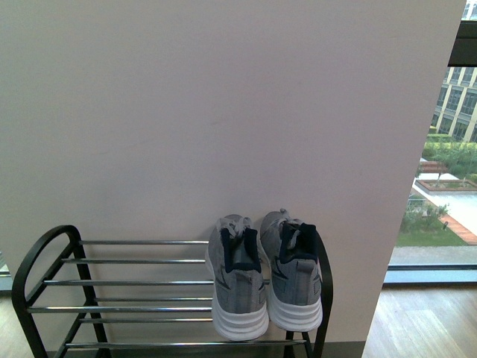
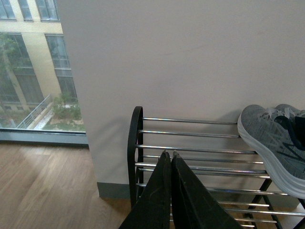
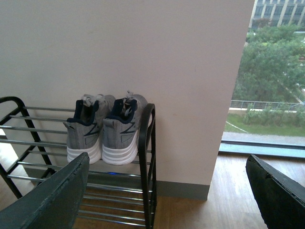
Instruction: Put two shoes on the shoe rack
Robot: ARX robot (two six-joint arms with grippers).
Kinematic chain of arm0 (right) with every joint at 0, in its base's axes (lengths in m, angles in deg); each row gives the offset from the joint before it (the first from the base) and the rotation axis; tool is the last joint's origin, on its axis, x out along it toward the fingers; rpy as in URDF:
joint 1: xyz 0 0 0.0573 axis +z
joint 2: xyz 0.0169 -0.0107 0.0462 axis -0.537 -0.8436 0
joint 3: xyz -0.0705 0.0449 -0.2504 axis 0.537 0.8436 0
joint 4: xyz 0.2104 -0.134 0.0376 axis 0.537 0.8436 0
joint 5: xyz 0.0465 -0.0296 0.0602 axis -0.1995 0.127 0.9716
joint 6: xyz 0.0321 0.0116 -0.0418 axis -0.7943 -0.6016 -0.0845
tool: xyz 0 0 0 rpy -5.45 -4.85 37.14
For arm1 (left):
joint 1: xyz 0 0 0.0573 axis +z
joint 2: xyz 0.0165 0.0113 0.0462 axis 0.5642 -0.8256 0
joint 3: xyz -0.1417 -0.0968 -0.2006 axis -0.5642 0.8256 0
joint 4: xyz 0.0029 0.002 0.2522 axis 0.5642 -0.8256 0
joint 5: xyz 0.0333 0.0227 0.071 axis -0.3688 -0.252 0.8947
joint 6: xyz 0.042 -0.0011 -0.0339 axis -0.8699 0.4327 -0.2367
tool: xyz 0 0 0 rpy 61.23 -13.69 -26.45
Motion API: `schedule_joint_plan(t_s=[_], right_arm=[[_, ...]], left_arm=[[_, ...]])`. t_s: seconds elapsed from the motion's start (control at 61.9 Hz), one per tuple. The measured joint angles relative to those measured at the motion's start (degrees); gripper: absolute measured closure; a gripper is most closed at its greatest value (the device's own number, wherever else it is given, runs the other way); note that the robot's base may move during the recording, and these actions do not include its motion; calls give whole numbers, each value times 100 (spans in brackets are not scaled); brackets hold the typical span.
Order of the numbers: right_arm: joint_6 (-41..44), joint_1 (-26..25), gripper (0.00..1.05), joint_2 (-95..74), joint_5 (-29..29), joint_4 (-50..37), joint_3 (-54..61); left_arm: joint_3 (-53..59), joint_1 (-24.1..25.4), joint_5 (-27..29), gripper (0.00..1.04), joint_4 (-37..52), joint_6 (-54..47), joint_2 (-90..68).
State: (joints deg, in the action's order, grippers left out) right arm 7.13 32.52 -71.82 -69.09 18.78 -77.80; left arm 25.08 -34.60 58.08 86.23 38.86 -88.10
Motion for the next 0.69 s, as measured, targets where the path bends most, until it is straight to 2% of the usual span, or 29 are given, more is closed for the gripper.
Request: schedule_joint_plan(t_s=[0.307, 0.695], right_arm=[[0, 0, 9, 0, 0, 2, 0], [0, 0, 9, 0, 0, 0, 0]], left_arm=[[2, 0, 0, 103, -1224, 0, 1333], [4, 2, 0, 103, -2124, 0, 2256]])
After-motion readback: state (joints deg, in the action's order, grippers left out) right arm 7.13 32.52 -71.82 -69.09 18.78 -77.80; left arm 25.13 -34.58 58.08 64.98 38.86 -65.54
